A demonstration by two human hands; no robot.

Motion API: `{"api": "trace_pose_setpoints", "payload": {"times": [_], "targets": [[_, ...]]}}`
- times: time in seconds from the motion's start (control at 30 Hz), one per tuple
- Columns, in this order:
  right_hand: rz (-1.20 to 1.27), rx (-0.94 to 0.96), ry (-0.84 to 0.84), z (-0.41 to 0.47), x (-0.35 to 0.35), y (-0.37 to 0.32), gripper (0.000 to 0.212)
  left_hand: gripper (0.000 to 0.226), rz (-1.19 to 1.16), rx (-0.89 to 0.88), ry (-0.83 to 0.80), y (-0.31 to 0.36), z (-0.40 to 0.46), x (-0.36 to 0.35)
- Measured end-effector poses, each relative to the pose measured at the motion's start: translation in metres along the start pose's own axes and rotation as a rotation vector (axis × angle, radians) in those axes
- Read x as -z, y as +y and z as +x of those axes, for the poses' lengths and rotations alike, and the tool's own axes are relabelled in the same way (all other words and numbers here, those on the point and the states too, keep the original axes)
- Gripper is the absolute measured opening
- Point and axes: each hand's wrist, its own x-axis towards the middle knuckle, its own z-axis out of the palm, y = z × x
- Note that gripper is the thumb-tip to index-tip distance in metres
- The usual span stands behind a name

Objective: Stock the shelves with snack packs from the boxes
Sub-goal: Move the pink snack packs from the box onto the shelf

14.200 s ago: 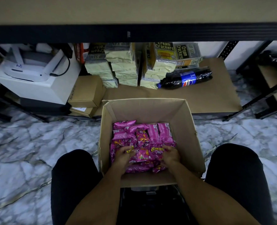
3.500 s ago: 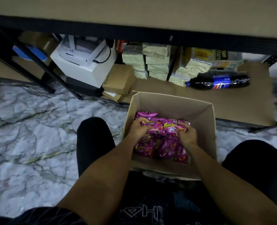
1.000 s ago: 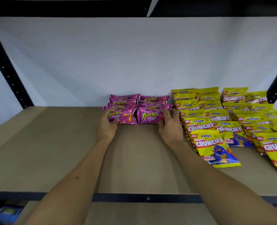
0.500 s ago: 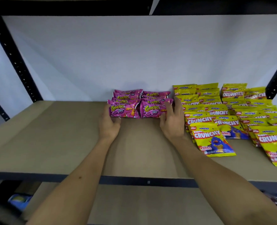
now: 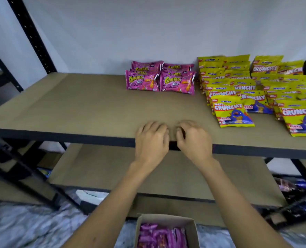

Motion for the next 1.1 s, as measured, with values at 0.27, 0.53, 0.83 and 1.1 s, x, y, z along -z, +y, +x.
{"api": "trace_pose_setpoints", "payload": {"times": [0.27,0.53,0.83,1.1], "targets": [[0.325,-0.149,-0.121,-0.173,-0.033,0.017,0.047,0.047,-0.104,-0.083,-0.114,-0.002,-0.129,-0.041],[0.126,-0.682,-1.000,-0.350,-0.084,0.074,0.039,0.031,-0.283,0.493,-0.843,-0.036,-0.306,-0.125],[0.224,-0.797,-1.221,-0.517,-0.202,0.128,0.022,0.017,-0.318,0.793,-1.164,-0.063,-0.463,-0.246],[0.299,-0.887,-1.459,-0.652,-0.319,0.151,0.024,0.027,-0.378,1.068,-1.199,-0.103,-0.600,-0.361]]}}
